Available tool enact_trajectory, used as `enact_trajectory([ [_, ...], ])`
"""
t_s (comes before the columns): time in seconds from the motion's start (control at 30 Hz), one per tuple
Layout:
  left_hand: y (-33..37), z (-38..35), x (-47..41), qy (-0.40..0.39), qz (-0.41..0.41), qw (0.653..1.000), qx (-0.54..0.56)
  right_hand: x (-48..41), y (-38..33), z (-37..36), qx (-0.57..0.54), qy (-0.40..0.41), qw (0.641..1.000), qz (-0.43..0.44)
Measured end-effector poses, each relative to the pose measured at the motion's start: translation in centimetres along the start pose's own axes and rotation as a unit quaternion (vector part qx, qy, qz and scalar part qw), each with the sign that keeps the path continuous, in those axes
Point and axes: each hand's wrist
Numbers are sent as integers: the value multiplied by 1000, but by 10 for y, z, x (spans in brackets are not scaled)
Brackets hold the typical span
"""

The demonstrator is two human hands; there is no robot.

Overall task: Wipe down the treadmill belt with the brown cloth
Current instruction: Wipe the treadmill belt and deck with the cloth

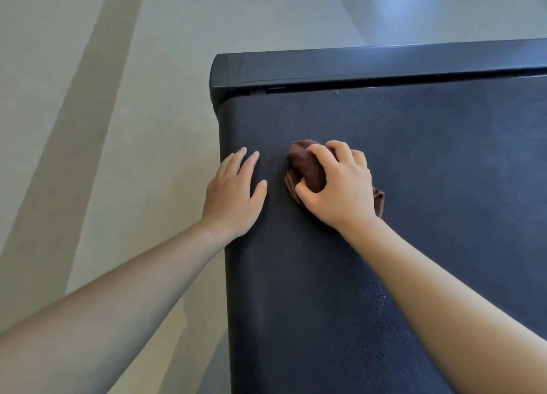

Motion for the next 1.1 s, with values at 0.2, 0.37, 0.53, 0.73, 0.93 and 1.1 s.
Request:
enact_trajectory([
  [0.2, -35, 16, 4, -22, -49, 998, 40, -7, -30, -11, -6, 27, 1000, -14],
  [0.37, -42, 14, -4, -17, -61, 997, 51, -59, -49, -34, 14, 11, 1000, -26],
  [0.53, -44, 10, -8, -7, -76, 996, 56, -117, -58, -55, 15, 9, 999, -28],
  [0.73, -44, 7, -6, -4, -72, 994, 83, -152, -55, -62, 17, -2, 1000, -5],
  [0.93, -42, 9, -3, -20, -55, 996, 70, -163, -48, -52, 33, -49, 998, 19],
  [1.1, -37, 11, 2, -22, -23, 997, 65, -116, -49, -42, 13, -42, 998, 50],
])
Point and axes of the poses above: each hand's wrist, its own x-axis away from the middle knuckle, its own z-axis out of the back of the hand, y = z × x, and after that the axes turned 8 degrees about x, right-handed
